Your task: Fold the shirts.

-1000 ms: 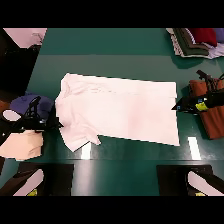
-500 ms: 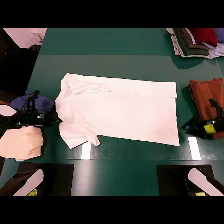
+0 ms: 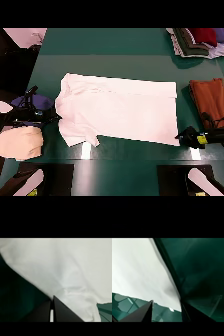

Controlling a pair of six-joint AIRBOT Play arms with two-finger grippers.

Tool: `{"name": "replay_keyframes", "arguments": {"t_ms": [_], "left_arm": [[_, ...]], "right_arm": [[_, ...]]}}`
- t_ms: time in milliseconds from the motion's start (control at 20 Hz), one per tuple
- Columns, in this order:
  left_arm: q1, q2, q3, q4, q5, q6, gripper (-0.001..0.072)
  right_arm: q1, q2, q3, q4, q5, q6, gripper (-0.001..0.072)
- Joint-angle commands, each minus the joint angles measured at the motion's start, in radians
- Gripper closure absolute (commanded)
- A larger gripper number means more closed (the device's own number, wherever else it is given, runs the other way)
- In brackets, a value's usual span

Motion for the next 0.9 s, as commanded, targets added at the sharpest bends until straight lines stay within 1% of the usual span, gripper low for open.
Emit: {"name": "replay_keyframes", "arguments": {"t_ms": [0, 50, 100, 150, 300, 400, 500, 650, 850], "left_arm": [[0.0, 0.001, 0.002, -0.001, -0.003, 0.0, 0.0684], [0.0, 0.001, 0.002, -0.001, -0.01, 0.001, 0.0684], [0.0, 0.001, 0.003, -0.001, -0.018, 0.002, 0.0684], [0.0, 0.001, 0.004, -0.001, -0.026, 0.008, 0.0685], [0.0, 0.025, 0.067, -0.001, -0.054, 0.006, 0.0686], [0.0, 0.074, 0.187, -0.002, -0.095, 0.004, 0.0686], [0.0, 0.118, 0.367, -0.003, -0.121, -0.008, 0.0685], [0.0, 0.136, 0.714, -0.019, -0.164, -0.032, 0.0685], [0.0, 0.136, 1.157, -0.051, -0.136, -0.057, 0.0684]], "right_arm": [[0.084, 0.0, -0.011, -0.011, -0.034, -0.004, 0.0385], [0.105, 0.0, -0.011, -0.011, -0.034, -0.004, 0.0438], [0.12, 0.0, -0.011, -0.011, -0.033, -0.004, 0.0538], [0.135, 0.0, -0.009, -0.011, -0.029, -0.004, 0.0702], [0.161, 0.013, 0.054, -0.004, 0.015, -0.002, 0.0701], [0.176, 0.072, 0.174, -0.002, 0.042, 0.041, 0.0701], [0.195, 0.15, 0.347, -0.003, 0.028, 0.087, 0.0701], [0.206, 0.244, 0.663, -0.003, -0.031, 0.136, 0.0701], [0.206, 0.287, 1.071, -0.007, -0.098, 0.158, 0.0701]]}}
